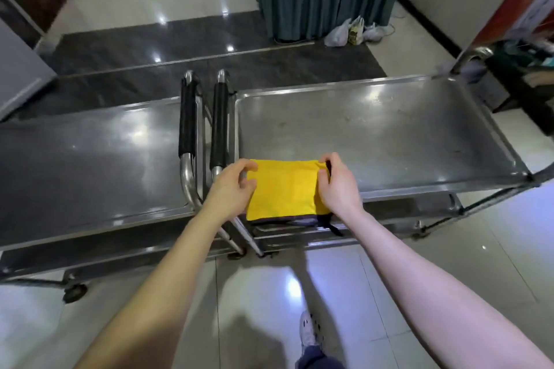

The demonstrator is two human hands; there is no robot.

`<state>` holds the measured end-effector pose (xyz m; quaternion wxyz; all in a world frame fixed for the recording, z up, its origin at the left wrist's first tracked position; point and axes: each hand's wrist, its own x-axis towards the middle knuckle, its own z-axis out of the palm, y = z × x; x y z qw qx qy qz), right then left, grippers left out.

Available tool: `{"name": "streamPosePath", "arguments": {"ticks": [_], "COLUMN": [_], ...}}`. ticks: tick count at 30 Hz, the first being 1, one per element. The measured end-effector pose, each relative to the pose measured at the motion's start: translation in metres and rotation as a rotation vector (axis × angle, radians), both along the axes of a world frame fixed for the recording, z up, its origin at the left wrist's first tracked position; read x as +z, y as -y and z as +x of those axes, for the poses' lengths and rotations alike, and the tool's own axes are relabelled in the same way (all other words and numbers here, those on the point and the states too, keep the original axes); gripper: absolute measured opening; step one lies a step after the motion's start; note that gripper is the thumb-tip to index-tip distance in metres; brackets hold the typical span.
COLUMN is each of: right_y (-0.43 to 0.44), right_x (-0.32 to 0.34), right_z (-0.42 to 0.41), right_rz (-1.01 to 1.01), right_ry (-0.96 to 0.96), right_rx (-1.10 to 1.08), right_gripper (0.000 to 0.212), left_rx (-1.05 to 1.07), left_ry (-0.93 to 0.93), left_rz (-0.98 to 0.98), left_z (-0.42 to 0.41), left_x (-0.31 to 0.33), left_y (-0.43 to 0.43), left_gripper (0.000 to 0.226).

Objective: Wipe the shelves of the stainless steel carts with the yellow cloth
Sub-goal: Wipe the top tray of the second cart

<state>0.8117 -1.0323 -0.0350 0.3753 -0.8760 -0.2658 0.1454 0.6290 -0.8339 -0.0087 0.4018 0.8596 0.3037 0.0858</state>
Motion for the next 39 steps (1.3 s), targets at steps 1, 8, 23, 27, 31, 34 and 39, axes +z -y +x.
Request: {"name": "streamPosePath", "arguments": {"ticks": [1,8,23,27,31,34,39], "right_y": [-0.013,-0.064,-0.063,-0.05,-0.051,-0.055,-0.031], "right_x": [-0.008,-0.087,-0.129,-0.126,-0.127,-0.128,-0.132], "right_z": [0.015,-0.004,0.005,0.022,0.039,0.054,0.085], "right_rz": [-0.113,-0.551,-0.686,-0.671,-0.589,-0.538,-0.493], "right_ry": [0.005,0.127,0.221,0.244,0.321,0.352,0.339], "right_rx": [0.057,0.272,0.2,0.243,0.266,0.271,0.336], "right_gripper": [0.031,0.066,0.077,0.08,0.083,0.081,0.081], "left_rx": [-0.034,0.138,0.336,0.243,0.323,0.383,0.331], "left_ry": [-0.028,-0.041,-0.066,-0.169,-0.169,-0.153,-0.245], "left_rz": [0.063,0.426,0.067,0.113,0.124,0.11,0.233], "left_z": [0.011,0.051,0.1,0.114,0.142,0.158,0.168], "left_x": [0.001,-0.012,-0.053,-0.046,-0.046,-0.049,-0.049], "left_y": [-0.011,-0.099,-0.08,-0.089,-0.098,-0.096,-0.093], "left_gripper": [0.027,0.049,0.067,0.068,0.043,0.034,0.055]}}
